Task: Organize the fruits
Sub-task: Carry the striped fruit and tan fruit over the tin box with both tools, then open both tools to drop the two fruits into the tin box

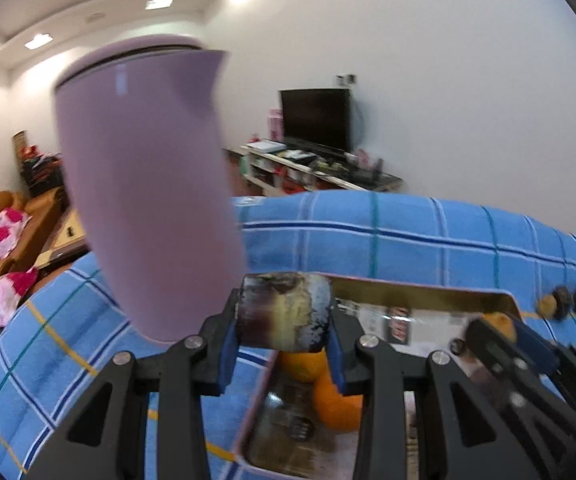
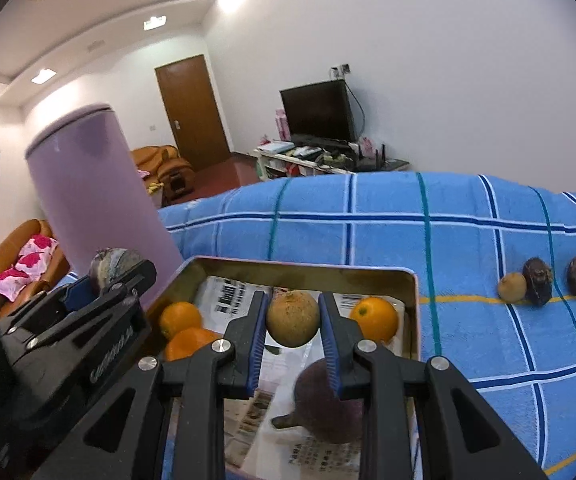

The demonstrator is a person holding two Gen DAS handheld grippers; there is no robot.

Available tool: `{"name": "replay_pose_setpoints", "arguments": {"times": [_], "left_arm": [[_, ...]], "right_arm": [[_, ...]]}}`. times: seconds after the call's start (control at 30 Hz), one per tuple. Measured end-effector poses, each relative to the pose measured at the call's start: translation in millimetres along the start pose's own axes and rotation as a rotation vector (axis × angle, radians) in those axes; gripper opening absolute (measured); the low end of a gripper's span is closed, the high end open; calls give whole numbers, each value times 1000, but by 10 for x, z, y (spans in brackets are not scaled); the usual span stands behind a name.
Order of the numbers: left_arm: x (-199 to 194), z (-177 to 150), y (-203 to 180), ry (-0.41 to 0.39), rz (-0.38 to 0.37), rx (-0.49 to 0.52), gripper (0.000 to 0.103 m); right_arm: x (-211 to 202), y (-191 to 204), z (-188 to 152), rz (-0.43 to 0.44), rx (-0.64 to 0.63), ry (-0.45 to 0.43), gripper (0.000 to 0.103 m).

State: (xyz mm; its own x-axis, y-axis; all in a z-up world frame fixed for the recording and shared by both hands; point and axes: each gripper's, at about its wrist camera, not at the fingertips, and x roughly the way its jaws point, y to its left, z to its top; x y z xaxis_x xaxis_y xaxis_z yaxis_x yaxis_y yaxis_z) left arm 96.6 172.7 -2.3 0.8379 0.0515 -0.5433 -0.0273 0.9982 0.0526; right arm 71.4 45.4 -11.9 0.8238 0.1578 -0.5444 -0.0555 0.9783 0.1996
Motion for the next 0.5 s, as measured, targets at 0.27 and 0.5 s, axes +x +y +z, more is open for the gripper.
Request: {"name": "replay_pose_setpoints", "arguments": {"times": [0.27, 0.5], "left_arm": [[43, -79, -326, 23, -14, 107, 39], [146, -96, -393, 55, -7, 132, 39]], "right_arm": [[136, -224, 4, -24, 47, 50, 28], [146, -298, -12, 3, 69, 65, 28]]}}
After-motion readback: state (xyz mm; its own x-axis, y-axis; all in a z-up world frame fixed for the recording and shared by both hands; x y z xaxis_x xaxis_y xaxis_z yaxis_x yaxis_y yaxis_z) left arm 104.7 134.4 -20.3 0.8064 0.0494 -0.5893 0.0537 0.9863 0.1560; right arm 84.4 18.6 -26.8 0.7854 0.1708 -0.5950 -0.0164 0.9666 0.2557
